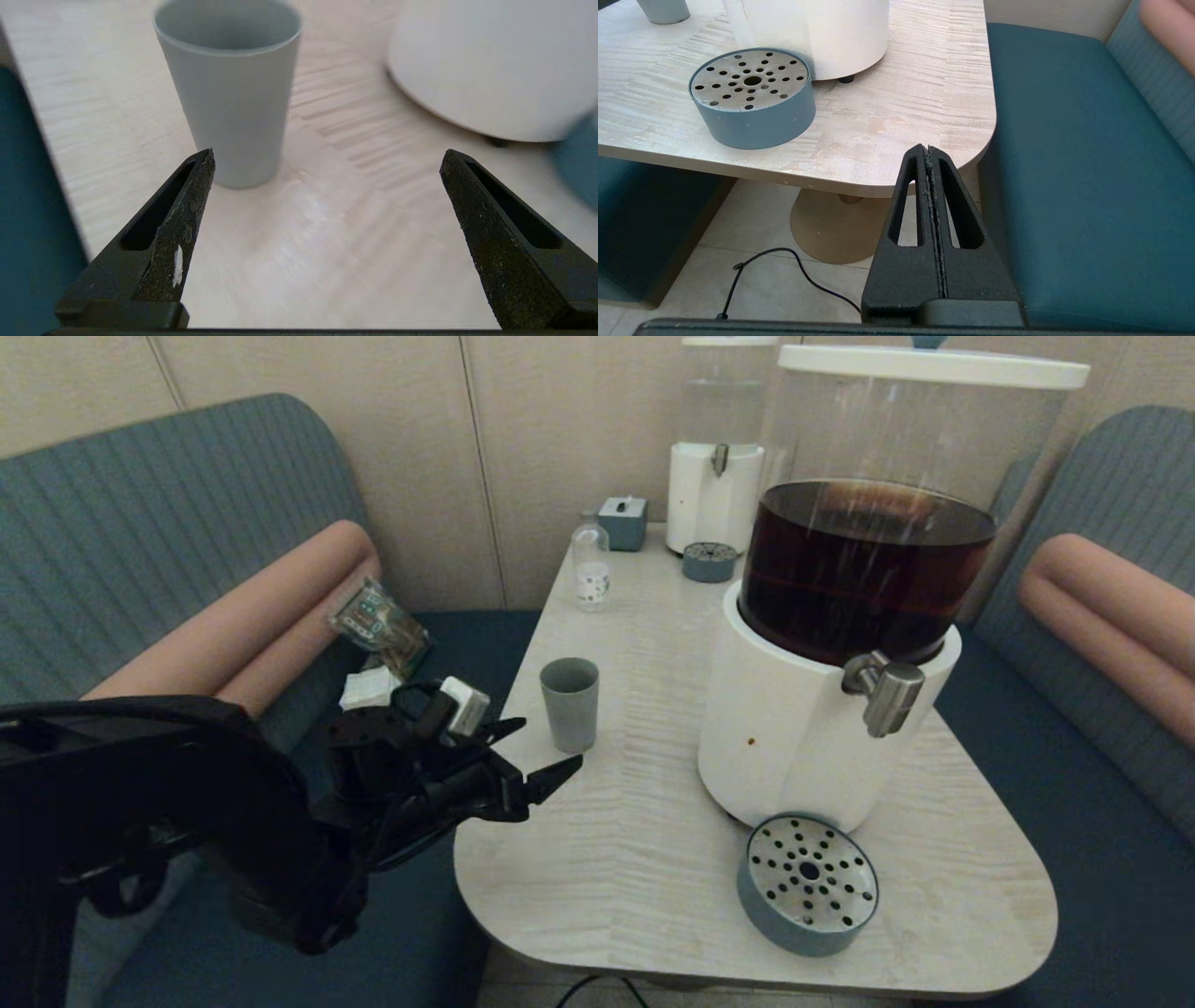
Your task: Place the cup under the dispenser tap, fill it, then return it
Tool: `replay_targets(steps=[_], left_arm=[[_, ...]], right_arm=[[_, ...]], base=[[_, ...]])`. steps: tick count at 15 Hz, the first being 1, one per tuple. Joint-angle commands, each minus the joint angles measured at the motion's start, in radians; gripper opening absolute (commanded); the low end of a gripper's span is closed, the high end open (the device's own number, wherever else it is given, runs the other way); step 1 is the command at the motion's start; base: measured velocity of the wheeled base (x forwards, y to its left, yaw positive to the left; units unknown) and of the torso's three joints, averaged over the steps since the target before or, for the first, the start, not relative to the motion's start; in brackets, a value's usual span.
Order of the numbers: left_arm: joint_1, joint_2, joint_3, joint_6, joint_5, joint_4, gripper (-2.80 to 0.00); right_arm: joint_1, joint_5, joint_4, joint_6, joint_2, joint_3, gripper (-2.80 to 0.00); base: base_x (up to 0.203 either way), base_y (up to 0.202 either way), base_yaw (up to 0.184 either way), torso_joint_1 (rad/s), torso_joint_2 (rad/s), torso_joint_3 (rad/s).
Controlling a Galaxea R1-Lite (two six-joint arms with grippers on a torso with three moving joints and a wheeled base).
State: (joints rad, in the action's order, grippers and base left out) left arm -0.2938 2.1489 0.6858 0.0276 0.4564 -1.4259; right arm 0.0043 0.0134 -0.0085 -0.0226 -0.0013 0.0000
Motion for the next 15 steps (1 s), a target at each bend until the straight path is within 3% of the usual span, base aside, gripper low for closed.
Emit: replay_targets(steps=[1, 6, 7, 12, 15], left_arm=[[0.001, -0.135, -0.087, -0.002, 0.004, -0.008, 0.0], [0.002, -0.347, -0.296, -0.029, 0.003, -0.004, 0.0], [0.002, -0.38, -0.324, -0.049, 0.0, -0.004, -2.8], [0.002, -0.523, -0.388, -0.099, -0.019, 0.016, -2.8], [0.005, -0.614, -0.394, -0.101, -0.051, 0.128, -2.8]], right_arm=[[0.0, 0.0, -0.001, 0.0, 0.001, 0.0, -2.8], [0.0, 0.0, -0.001, 0.0, 0.001, 0.0, -2.8], [0.0, 0.0, -0.001, 0.0, 0.001, 0.0, -2.8], [0.0, 0.0, -0.001, 0.0, 0.001, 0.0, -2.8], [0.0, 0.0, -0.001, 0.0, 0.001, 0.0, -2.8]], base=[[0.0, 0.0, 0.0, 0.0, 0.0, 0.0], [0.0, 0.0, 0.0, 0.0, 0.0, 0.0], [0.0, 0.0, 0.0, 0.0, 0.0, 0.0], [0.0, 0.0, 0.0, 0.0, 0.0, 0.0], [0.0, 0.0, 0.0, 0.0, 0.0, 0.0]])
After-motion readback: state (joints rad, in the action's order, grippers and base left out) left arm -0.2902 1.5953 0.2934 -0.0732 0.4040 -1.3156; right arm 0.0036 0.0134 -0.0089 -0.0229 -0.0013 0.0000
